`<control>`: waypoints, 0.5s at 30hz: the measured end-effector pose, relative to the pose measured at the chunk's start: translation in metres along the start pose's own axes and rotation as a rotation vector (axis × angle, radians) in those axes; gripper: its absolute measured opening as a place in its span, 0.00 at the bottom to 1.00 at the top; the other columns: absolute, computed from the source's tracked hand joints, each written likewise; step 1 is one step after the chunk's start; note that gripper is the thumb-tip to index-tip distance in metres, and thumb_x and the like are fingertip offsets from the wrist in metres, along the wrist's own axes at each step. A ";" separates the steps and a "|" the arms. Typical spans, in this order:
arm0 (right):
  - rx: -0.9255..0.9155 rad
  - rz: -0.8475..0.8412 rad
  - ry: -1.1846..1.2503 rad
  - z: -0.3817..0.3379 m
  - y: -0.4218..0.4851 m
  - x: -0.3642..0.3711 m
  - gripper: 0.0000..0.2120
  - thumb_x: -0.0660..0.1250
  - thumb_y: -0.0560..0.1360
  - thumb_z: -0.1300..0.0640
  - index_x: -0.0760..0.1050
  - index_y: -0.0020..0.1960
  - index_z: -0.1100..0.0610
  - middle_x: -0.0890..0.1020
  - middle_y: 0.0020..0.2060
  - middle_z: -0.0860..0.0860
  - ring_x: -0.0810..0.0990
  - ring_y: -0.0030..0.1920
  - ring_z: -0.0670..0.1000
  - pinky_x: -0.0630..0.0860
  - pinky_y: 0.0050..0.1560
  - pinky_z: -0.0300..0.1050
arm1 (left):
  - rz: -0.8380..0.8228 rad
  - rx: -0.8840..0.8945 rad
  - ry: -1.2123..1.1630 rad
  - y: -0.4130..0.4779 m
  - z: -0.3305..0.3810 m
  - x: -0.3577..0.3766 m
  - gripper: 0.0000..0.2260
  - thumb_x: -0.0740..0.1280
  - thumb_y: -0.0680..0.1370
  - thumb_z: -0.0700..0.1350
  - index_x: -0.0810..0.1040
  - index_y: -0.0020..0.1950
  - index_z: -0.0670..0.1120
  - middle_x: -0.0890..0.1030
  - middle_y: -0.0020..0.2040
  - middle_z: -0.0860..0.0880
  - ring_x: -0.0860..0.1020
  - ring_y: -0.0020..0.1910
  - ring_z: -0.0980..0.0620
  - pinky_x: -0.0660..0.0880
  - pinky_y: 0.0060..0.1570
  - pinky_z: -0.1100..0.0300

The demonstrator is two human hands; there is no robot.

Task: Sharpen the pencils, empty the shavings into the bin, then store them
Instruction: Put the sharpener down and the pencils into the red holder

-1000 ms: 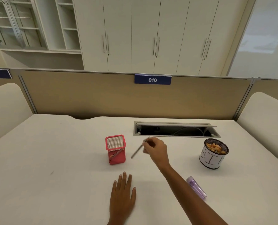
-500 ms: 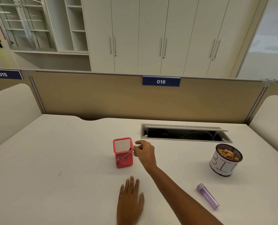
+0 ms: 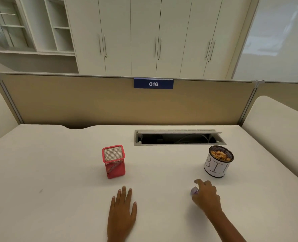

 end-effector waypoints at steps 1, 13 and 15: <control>0.028 -0.048 0.012 0.012 -0.003 0.005 0.22 0.59 0.75 0.59 0.65 0.69 0.52 0.72 0.60 0.56 0.72 0.61 0.56 0.73 0.57 0.47 | -0.022 0.007 0.014 -0.002 0.002 0.002 0.34 0.37 0.80 0.56 0.80 0.56 0.42 0.69 0.71 0.48 0.58 0.72 0.64 0.39 0.70 0.68; -0.103 0.058 0.235 -0.018 -0.022 0.027 0.12 0.59 0.77 0.56 0.71 0.60 0.55 0.79 0.46 0.57 0.78 0.48 0.56 0.73 0.44 0.45 | -0.036 0.018 0.224 -0.005 0.000 0.004 0.37 0.36 0.80 0.55 0.83 0.51 0.39 0.83 0.52 0.38 0.83 0.46 0.40 0.37 0.70 0.69; -0.127 0.073 0.218 -0.026 -0.025 0.030 0.14 0.58 0.76 0.58 0.70 0.62 0.54 0.77 0.47 0.56 0.77 0.49 0.56 0.71 0.43 0.44 | -0.016 0.021 0.229 -0.005 0.000 0.003 0.37 0.36 0.80 0.55 0.83 0.51 0.39 0.83 0.52 0.38 0.83 0.46 0.39 0.37 0.70 0.69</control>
Point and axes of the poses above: each hand's wrist, its own y-axis towards the middle knuckle, its own x-axis out of the palm, z = x × y, the point moved 8 cm from there along y, towards the middle knuckle
